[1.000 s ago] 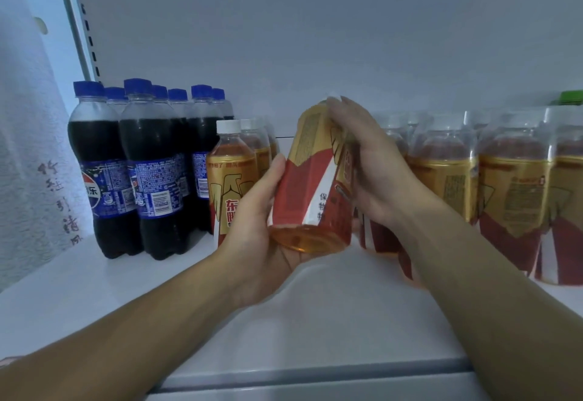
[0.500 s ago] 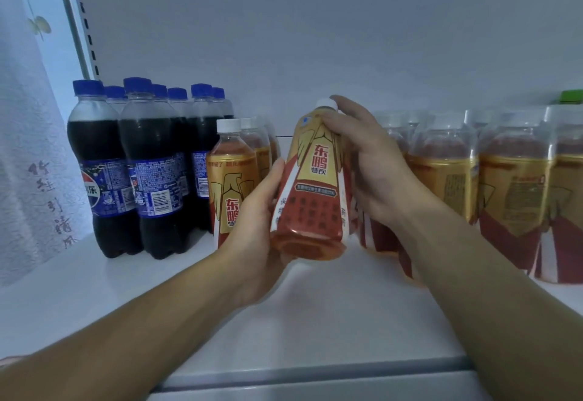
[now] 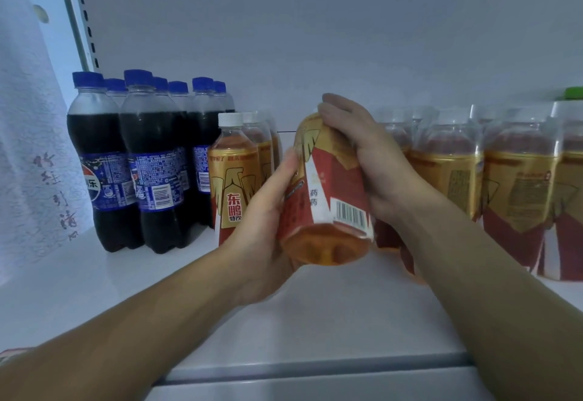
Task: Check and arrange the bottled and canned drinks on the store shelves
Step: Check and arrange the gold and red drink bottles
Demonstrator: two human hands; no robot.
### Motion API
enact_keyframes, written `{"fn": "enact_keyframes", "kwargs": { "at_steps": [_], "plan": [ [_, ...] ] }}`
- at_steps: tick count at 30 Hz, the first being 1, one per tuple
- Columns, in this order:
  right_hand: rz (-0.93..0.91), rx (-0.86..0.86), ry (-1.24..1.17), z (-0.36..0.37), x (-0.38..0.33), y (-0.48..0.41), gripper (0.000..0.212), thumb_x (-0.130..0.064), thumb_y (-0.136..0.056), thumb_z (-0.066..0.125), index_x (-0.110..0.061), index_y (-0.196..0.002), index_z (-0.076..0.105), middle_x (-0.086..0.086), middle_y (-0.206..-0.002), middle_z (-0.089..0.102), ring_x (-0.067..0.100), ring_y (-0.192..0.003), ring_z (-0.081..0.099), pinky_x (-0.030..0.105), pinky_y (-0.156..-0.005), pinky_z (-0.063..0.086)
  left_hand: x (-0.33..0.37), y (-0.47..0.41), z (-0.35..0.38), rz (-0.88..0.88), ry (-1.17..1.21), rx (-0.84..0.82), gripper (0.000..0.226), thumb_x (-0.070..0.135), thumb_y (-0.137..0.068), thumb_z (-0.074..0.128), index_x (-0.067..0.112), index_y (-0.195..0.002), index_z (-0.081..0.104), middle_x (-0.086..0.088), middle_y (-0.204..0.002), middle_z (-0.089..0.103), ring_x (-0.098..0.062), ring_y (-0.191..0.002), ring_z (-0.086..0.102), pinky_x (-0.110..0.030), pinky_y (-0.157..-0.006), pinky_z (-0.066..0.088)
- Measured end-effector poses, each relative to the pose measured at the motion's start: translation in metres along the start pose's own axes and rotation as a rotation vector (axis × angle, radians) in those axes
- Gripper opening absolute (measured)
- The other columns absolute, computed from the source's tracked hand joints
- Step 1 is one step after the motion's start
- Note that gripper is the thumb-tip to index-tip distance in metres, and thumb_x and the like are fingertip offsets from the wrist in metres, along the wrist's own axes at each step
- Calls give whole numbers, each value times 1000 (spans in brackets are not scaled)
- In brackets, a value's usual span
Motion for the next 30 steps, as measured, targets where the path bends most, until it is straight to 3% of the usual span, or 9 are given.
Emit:
{"fn": "enact_keyframes", "kwargs": {
  "at_steps": [4, 7, 11, 15, 17, 19, 22, 26, 30],
  "plan": [
    [269, -92, -70, 7, 21, 8, 34, -42, -91, 70, -13, -107, 61, 3, -77, 70, 20, -71, 71, 34, -68, 56, -13, 1, 2, -172, 136, -92, 74, 73, -87, 42, 14, -121, 70, -18, -116, 72, -35, -94, 73, -39, -72, 61],
    [358, -129, -182, 10, 22, 15, 32, -39, -100, 56, -12, -83, 60, 3, -58, 66, 13, -49, 65, 24, -51, 54, -10, 5, 14, -221, 300, -302, 75, 66, -95, 45, 3, -129, 64, -25, -131, 61, -41, -109, 66, -39, -88, 59],
    [329, -126, -149, 6, 20, 14, 33, -38, -102, 52, -12, -86, 64, 2, -61, 68, 12, -49, 66, 22, -47, 54, -13, 2, 15, -230, 327, -393, 78, 66, -97, 39, 0, -134, 59, -25, -137, 56, -40, -120, 59, -38, -99, 53],
    [330, -164, -244, 16, 22, 12, 26, -35, -97, 62, -10, -91, 62, 3, -65, 66, 15, -56, 66, 28, -56, 55, -9, -4, 9, -138, 158, -250, 75, 66, -77, 59, 12, -128, 67, -20, -128, 65, -35, -105, 70, -39, -78, 61],
    [182, -136, -265, 14, 11, 7, 28, -25, -91, 69, -8, -112, 62, 7, -84, 70, 20, -74, 70, 34, -68, 58, -6, -6, 2, -52, -46, -142, 65, 54, -71, 69, 16, -124, 67, -12, -120, 72, -27, -102, 72, -37, -75, 61],
    [-6, -171, -212, 13, -5, 5, 52, -19, -81, 75, -21, -131, 60, 11, -114, 71, 26, -99, 71, 40, -80, 58, -2, -5, -3, 20, -259, -89, 55, 38, -67, 77, 18, -118, 65, -6, -112, 75, -21, -101, 72, -35, -83, 59],
    [-200, -380, -148, 22, -26, 12, 69, -27, -68, 89, -24, -131, 61, 13, -129, 67, 29, -111, 68, 43, -89, 56, 7, -3, -8, 137, -475, -40, 69, 43, -52, 83, 30, -117, 63, 6, -111, 74, -14, -109, 68, -36, -101, 47],
    [-224, -425, -185, 22, -29, 13, 60, -32, -55, 94, -26, -112, 75, 7, -114, 73, 24, -101, 71, 37, -81, 58, 31, 2, -8, 347, -534, 55, 65, 34, -52, 93, 34, -108, 60, 21, -96, 74, 4, -91, 68, -10, -71, 52],
    [-295, -352, 82, 22, -26, 12, 71, -33, -66, 88, -25, -131, 61, 3, -123, 69, 23, -115, 67, 38, -91, 55, 52, 10, -17, 517, -612, 199, 57, 38, -55, 81, 36, -107, 58, 24, -97, 72, 7, -91, 67, -9, -72, 52]
  ]
}}
Point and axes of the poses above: each hand's wrist, its own y-axis away from the middle knuckle, its own z-axis out of the palm, x = y × z, the point moved 9 cm from there along -y, towards the middle knuckle
